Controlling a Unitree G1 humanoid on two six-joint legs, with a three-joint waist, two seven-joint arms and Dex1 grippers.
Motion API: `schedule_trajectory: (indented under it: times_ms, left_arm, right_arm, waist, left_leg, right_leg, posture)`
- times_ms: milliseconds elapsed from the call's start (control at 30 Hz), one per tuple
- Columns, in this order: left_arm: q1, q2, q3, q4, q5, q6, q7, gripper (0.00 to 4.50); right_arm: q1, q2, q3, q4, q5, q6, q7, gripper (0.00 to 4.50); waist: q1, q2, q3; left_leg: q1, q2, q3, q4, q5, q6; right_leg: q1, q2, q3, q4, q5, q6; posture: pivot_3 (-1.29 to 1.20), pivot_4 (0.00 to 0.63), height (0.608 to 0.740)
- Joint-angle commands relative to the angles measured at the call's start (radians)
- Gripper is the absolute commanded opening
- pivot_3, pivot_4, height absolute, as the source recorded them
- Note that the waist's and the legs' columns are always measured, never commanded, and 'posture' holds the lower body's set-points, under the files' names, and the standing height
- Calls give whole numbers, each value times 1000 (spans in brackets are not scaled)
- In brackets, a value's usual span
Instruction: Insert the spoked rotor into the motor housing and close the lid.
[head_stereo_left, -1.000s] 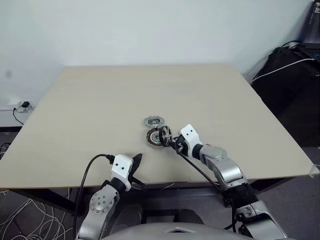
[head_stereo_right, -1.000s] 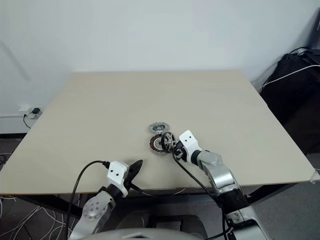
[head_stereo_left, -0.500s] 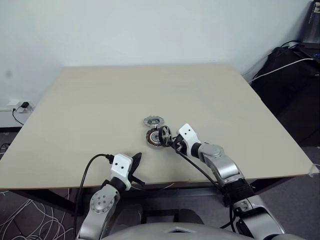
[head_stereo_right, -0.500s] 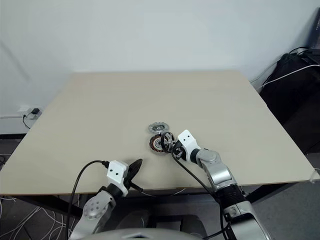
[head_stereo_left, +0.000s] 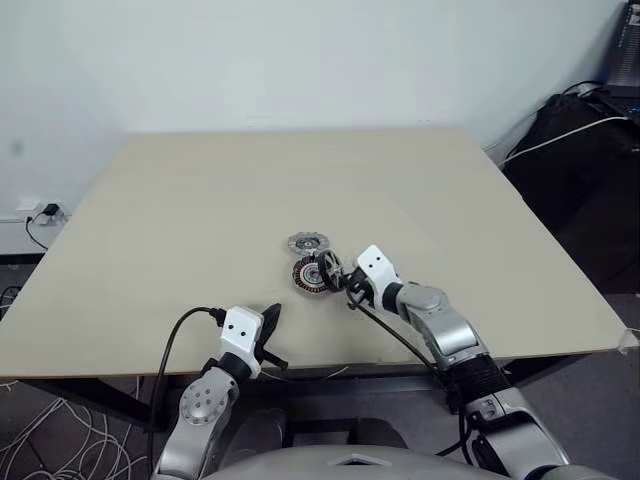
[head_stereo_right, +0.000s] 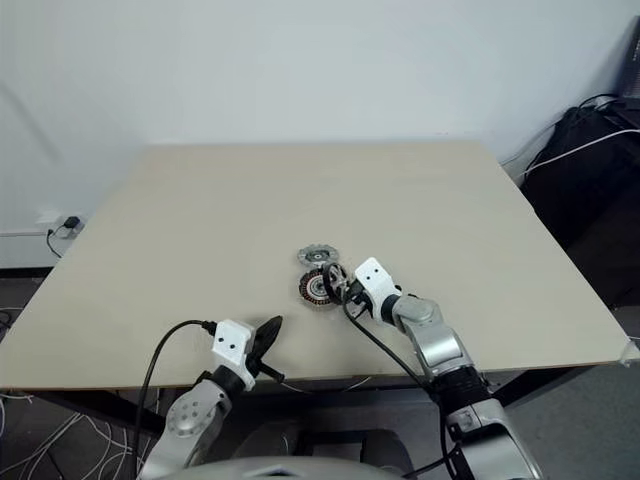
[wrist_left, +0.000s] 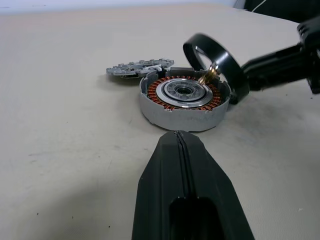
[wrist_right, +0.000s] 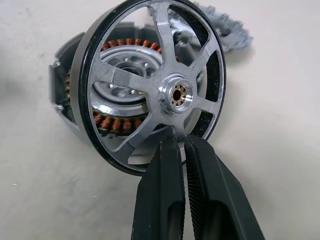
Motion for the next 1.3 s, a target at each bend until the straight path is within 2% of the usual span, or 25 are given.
schedule_trajectory:
  times_ms: [33,167,500,867,1300]
  left_arm:
    - [-15,-6,-3,-18,-7,-23,-7,0]
    - [-16,-8,-3,-21,-10,-18,-10,0]
    - [-11,-9,5,-8,-13,-29,-10,0]
    - [-5,-21,15,27,-19,-69,-8,0]
    - [-1,-19,8,34,-15,-85,-12,0]
  right_arm:
    - [-12,-24,10,-111,-64,-42,-50,22]
    - [-21,-47,48,-150,-148,-45,-91,22]
    - [-109,-93,212,-160,-310,-39,-12,22]
    - [-228,-90,278,-68,-364,-74,69,22]
    - [-246,-95,285,-11,-396,-93,100,22]
  waist:
    - [0,0,0]
    - [1,0,0]
    - [0,1,-1]
    - [1,0,-1]
    - [0,1,-1]
  left_leg:
    - [0,0,0,0,0,0]
    - [0,0,0,0,0,0]
    - [0,0,0,1,0,0]
    - [0,0,0,2,0,0]
    - [0,0,0,2,0,0]
  right_leg:
    - [0,0,0,0,0,0]
    - [0,0,0,0,0,0]
    - [0,0,0,1,0,0]
    - [0,0,0,1,0,0]
    - [0,0,0,1,0,0]
  posture:
    - [0,0,740]
    - [0,0,740]
    - [0,0,740]
    - [0,0,740]
    - [0,0,740]
